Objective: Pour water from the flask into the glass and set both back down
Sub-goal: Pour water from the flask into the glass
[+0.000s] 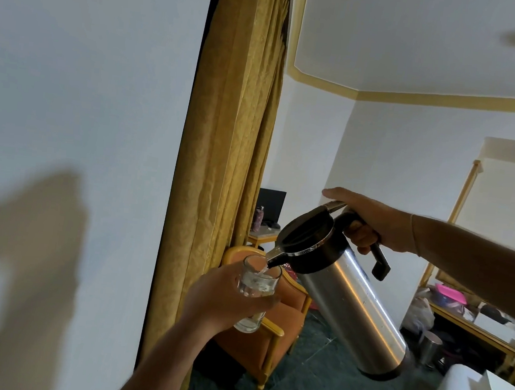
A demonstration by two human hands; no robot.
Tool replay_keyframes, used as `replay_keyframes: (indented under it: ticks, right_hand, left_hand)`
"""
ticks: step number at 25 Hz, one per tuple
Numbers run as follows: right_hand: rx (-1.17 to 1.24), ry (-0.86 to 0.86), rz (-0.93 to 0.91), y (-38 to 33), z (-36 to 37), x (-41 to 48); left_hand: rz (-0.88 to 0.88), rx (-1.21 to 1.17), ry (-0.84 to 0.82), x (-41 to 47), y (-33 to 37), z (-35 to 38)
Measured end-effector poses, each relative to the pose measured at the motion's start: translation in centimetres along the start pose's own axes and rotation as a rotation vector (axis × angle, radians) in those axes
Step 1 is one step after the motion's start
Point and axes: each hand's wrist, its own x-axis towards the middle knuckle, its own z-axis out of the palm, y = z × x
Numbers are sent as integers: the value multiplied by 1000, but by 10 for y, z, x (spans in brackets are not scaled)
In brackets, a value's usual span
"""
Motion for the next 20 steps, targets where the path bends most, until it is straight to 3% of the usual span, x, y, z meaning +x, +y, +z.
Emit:
replay_keyframes:
  ticks: [6, 14, 20]
  right_hand:
    - [387, 87, -70, 35, 15, -9]
    - [1059, 130, -237, 122, 71, -12]
    - [1175, 341, -191, 221, 149, 4]
  left_hand:
    - [-53, 22, 81, -4, 0, -1]
    - [-172, -54, 23, -37, -28, 12]
    - [-356, -30, -27, -94, -100, 61]
